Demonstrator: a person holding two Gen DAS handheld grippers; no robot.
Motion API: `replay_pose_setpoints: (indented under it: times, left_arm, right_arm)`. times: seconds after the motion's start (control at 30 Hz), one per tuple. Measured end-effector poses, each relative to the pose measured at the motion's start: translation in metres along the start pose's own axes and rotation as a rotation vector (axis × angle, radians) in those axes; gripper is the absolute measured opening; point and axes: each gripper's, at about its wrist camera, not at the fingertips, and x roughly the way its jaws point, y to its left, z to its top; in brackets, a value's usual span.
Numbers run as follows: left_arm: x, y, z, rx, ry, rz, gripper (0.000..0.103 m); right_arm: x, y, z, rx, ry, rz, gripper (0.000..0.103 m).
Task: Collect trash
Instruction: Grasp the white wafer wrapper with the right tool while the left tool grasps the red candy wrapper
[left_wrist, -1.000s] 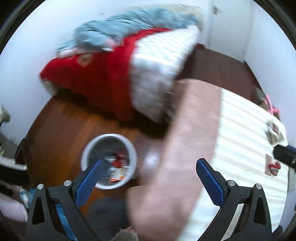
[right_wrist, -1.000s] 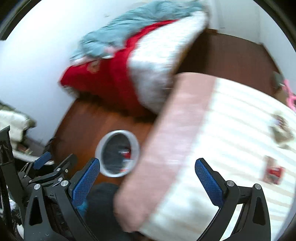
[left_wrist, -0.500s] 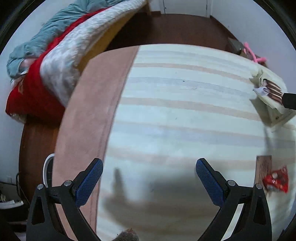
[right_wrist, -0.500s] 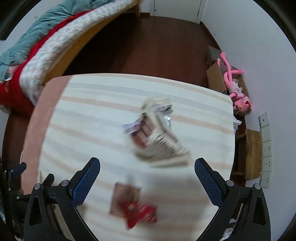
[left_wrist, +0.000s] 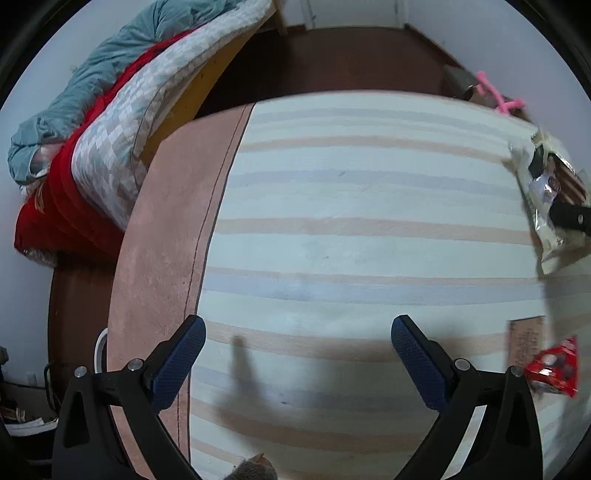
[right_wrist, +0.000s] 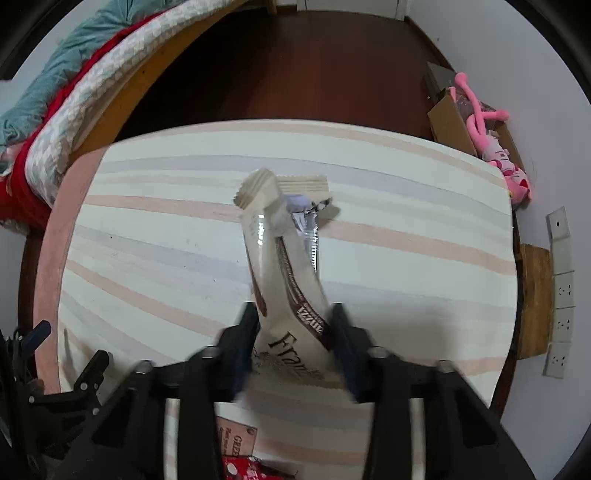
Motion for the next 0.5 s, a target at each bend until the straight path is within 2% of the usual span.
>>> replay_pose_setpoints:
  times: [0.13, 0.3, 0.4, 0.5]
  left_arm:
    - [-0.033, -0.021, -0.009, 0.034, -0.052, -0.09, 0.103]
    - [-0.068, -0.066, -0.027, 0.11, -0.083, -0.24, 0.103]
    - [-0.072, -0.094, -0.031, 0.165, -0.08, -0.293, 0.103]
    - [-0.065, -0.117, -0.033, 0.204, -0.064, -0.306, 0.103]
  right_arm:
    - [-0.029, -0.016, -0.025, 0.056, -0.061, 0.007, 0.033]
    - [-0.068, -0.046, -0.084, 0.171, -0.132, -0.025, 0.033]
    - [-0.072, -0.067, -0.122, 0.257, -0.126, -0.009, 0.032]
    - [-0.067, -0.08, -0.154, 0.323, -0.102, 0.014, 0.032]
